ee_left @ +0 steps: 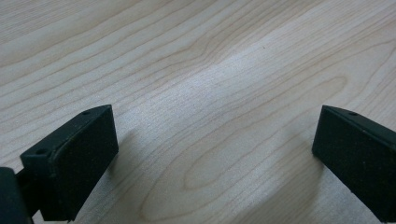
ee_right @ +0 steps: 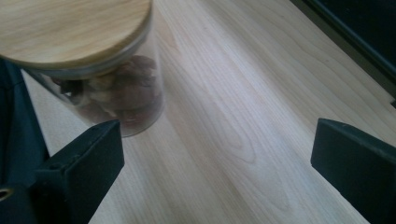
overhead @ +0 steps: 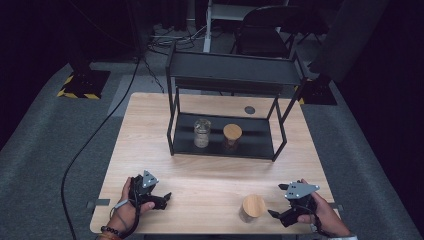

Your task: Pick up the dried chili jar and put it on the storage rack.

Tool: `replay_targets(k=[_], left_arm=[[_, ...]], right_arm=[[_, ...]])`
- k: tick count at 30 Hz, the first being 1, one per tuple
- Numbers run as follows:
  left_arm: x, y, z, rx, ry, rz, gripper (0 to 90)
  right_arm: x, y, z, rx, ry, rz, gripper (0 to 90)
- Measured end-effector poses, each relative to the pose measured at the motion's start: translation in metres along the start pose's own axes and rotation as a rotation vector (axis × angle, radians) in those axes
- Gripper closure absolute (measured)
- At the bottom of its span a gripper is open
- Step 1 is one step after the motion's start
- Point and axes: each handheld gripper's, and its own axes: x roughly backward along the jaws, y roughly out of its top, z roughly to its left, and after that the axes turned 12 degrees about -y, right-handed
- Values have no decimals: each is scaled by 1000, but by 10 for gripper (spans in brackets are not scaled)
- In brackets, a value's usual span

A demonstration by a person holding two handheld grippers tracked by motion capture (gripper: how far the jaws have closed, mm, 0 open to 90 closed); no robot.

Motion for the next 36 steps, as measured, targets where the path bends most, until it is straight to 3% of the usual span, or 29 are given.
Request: replay_targets(k=[16,36], left_arm=[[0,0,0,0,0,0,0],[0,0,0,-1,-1,0,0]], right_arm=[[-7,8,17,47,89,-16,26],[-18,22,34,23,173,-51,32]])
